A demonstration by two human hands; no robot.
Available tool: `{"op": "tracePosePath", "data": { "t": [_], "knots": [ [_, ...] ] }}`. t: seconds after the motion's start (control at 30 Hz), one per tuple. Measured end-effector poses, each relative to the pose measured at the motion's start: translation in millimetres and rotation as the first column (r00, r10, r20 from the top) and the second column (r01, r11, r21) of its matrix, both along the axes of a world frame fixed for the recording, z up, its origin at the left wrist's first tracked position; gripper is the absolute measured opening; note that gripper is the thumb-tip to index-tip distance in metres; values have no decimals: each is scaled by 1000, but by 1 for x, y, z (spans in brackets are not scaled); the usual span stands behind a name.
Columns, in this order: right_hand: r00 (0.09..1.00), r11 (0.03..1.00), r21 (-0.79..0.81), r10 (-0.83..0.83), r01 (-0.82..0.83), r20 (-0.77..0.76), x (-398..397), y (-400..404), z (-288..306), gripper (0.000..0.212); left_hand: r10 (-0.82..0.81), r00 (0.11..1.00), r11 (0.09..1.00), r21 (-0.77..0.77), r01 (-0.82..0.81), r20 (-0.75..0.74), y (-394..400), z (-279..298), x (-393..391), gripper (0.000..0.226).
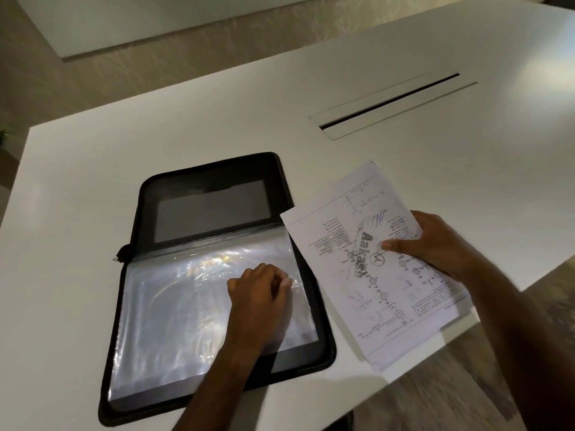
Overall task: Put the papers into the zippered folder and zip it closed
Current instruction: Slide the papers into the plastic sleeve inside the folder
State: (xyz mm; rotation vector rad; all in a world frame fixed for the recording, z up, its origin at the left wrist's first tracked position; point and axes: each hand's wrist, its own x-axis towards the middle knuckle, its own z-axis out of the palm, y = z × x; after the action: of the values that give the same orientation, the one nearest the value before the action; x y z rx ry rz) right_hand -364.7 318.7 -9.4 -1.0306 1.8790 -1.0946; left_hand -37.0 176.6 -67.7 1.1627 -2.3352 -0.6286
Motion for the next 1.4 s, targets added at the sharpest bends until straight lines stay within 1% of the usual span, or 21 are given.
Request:
{"op": "tracePosePath", "data": {
  "t": [0.1, 0.17, 0.2, 0.3, 0.4, 0.53, 0.63, 0.77, 0.87, 0.97, 1.03, 1.13, 1.27, 1.4],
  "knots": [
    [1000, 1000, -2, 15, -15, 14, -8, 6, 6, 40, 27, 1000, 999, 36, -27, -3, 0, 3, -5, 13],
    [1000, 1000, 2, 26, -26, 15, -12, 8, 7, 41, 37, 999, 998, 45, -38, 33, 2, 5, -10, 28],
    [999, 999, 5, 33, -33, 11, -14, 8, 7, 42, 34, 999, 999, 36, -36, 39, 3, 5, -12, 31],
    [998, 998, 20, 57, -57, 8, -17, 7, 7, 43, 27, 1000, 1000, 6, -27, 8, 7, 8, -13, 19],
    [997, 996, 34, 80, -81, 10, -21, 7, 7, 44, 14, 1000, 998, -66, -16, -21, 9, 10, -12, 10],
    [996, 995, 39, 93, -94, 14, -26, 6, 5, 40, 45, 996, 995, -86, -52, -81, 10, 18, -11, 10],
    [992, 990, 68, 127, -127, 8, -33, 6, 6, 37, 91, 986, 993, -57, -100, -143, 8, 23, -10, 9],
    [981, 974, 123, 193, -191, -4, -42, 5, 7, 43, 151, 974, 988, -11, -155, -171, 4, 31, -13, 10],
    [972, 963, 128, 231, -235, 45, -42, 2, 11, 41, 162, 973, 986, -20, -167, -165, 1, 36, -15, 11],
    [956, 945, 143, 286, -294, 71, -39, -6, 15, 37, 165, 974, 984, -41, -173, -158, -2, 38, -17, 12],
    [945, 931, 162, 319, -326, 67, -38, -15, 18, 44, 168, 975, 982, -57, -177, -144, -3, 39, -18, 13],
    [926, 902, 208, 375, -377, 51, -35, -32, 21, 56, 183, 980, 981, -44, -187, -78, -6, 38, -20, 14],
    [874, 839, 261, 485, -477, 38, -27, -55, 28, 46, 149, 988, 987, -52, -152, -47, -6, 39, -18, 10],
    [816, 762, 311, 570, -568, 93, -16, -77, 26, 49, 121, 992, 992, -36, -122, -35, -3, 38, -17, 12]
  ]
}}
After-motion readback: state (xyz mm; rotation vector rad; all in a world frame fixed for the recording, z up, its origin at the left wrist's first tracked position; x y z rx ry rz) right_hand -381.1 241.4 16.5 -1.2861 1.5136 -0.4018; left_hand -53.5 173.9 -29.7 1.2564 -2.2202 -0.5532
